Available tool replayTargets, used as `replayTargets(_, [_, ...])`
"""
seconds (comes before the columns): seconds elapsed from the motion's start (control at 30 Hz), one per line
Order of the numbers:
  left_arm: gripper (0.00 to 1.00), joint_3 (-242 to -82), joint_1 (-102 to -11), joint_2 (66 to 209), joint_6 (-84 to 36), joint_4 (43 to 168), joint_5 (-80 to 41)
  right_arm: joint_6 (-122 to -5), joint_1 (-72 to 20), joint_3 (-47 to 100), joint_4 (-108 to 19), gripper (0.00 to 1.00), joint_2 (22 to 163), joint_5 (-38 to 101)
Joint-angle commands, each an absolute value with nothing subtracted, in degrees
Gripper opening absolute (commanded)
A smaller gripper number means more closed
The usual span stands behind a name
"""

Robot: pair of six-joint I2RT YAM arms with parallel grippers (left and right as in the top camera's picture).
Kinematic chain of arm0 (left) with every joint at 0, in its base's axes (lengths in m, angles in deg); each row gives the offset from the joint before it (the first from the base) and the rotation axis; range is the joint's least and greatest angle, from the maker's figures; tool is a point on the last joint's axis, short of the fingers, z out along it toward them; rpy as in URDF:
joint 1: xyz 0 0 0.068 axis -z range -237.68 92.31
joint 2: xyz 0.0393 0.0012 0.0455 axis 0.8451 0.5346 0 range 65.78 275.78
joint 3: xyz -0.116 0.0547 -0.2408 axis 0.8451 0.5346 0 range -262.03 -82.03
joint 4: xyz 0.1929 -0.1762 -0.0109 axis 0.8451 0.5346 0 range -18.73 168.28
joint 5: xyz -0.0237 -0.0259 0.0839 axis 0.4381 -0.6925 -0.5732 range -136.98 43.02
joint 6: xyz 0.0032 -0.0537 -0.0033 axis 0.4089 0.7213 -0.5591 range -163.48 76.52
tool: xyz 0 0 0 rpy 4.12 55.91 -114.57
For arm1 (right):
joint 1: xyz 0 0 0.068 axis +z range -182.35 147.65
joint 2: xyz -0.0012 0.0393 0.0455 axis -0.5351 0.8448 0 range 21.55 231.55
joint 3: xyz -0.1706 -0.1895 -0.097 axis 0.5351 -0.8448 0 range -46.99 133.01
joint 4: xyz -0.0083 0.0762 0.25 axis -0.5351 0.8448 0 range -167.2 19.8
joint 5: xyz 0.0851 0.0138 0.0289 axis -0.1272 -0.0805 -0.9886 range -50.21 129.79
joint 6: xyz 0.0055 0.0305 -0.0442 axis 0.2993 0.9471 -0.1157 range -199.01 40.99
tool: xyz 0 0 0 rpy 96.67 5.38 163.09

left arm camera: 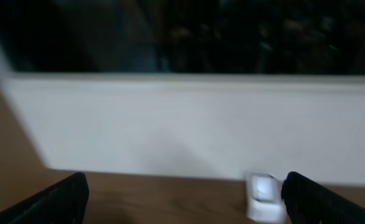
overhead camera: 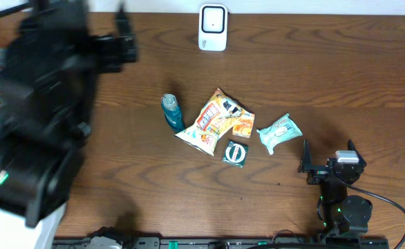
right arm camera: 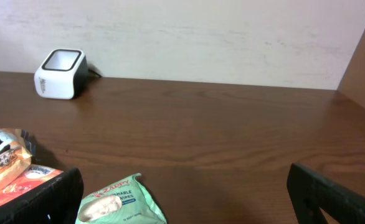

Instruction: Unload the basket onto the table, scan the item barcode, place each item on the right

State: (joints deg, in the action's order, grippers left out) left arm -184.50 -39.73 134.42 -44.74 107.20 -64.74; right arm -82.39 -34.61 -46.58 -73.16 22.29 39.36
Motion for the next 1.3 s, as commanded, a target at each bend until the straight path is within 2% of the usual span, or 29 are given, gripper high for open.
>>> replayTargets(0.0, [0.98,-185.05,-43.88,130.51,-54.05,107.04,-66.21,-82.28,-34.28,-46.67,-72.95,0.99,22.20,39.87])
replayTargets(0.2, [0.98,-185.03,-48.47,125.66,-57.83,108.33,-66.23,-82.28,-34.28,-46.67,-72.95,0.99,22.20,39.84])
replayTargets(0.4, [0.98,-184.24,-49.28,121.96,-57.83,109.97,-66.16,-82.28,-34.28,-46.67,-72.95,0.99,22.20,39.87])
replayTargets(0.9, [0.98,-179.76,-51.82,98.71,-57.81,107.63,-62.51,-82.28,-34.28,-46.67,-72.95,0.99,22.20,39.84])
replayTargets(1.13, [0.98,-177.81,-60.62,91.34,-57.81,106.61,-62.45,-82.30,-34.28,-46.67,-72.95,0.99,22.20,39.87])
replayTargets(1.27, [0.98,-175.48,-65.43,89.42,-57.81,100.86,-62.49,-82.28,-34.28,-46.67,-72.95,0.99,22.20,39.87])
